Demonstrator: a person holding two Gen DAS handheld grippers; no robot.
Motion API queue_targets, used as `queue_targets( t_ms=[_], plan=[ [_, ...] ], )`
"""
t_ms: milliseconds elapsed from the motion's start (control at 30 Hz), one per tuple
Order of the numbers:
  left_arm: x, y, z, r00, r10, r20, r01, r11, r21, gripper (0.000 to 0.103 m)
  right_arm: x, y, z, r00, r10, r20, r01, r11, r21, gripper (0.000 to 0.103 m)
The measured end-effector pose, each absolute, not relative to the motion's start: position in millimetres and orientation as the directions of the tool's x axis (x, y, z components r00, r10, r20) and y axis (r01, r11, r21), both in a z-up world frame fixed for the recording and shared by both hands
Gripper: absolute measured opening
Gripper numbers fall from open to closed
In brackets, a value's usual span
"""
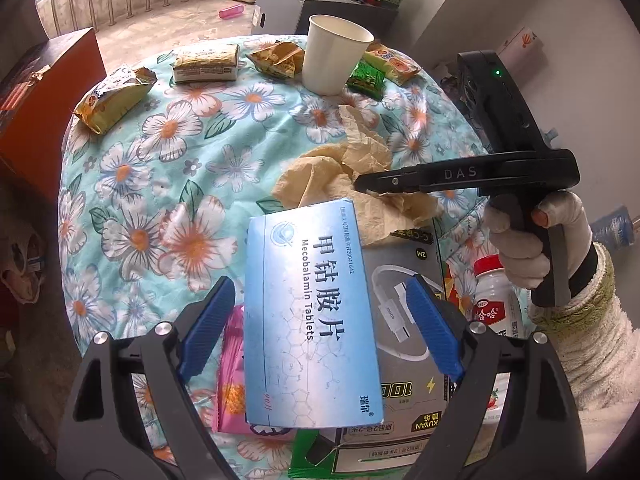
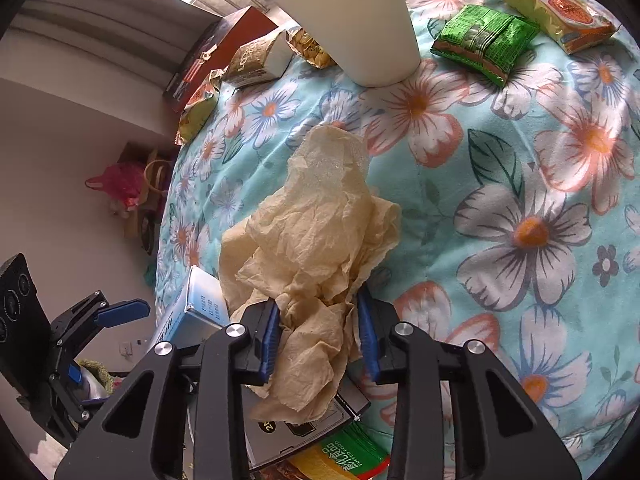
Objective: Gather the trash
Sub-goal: 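Lift the box with the left tool while the right tool lifts the paper toward the wastebasket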
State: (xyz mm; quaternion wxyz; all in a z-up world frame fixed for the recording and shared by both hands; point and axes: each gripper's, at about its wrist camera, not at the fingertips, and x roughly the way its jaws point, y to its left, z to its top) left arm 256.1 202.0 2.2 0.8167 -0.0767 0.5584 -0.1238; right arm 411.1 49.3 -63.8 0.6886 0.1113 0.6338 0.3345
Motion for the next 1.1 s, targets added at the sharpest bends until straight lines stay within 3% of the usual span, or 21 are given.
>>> queue_targets(
  t_ms=[233,467,600,1100],
  plan=[
    [256.0,208.1,-18.9,0.296,-0.264,-0.918,0.072,0.964,-0.255,0.083,407.0,30.6,-50.3,0.056,0.635,-0.771,-0.285,0.750,0.597,0.010],
    [254.0,215.3,-25.0,0.296,-0.293,-0.909,0.035,0.955,-0.296,0.083,395.7,-3.1,-4.1,0.221,0.648,-0.729,-0.296,0.757,0.583,0.008],
    [249.9,209.1,-22.0,0.308,-0.304,-0.901,0.066,0.952,-0.298,0.067,382.9,-25.0,27.2,0.330,0.631,-0.702,-0.311,0.775,0.550,0.008],
    [222.7,201.6,27.0,0.477,-0.269,-0.837,0.112,0.963,-0.245,0.067,317.3,-120.9,84.9,0.584,0.568,-0.580,-0.252,0.806,0.535,0.008]
  ],
)
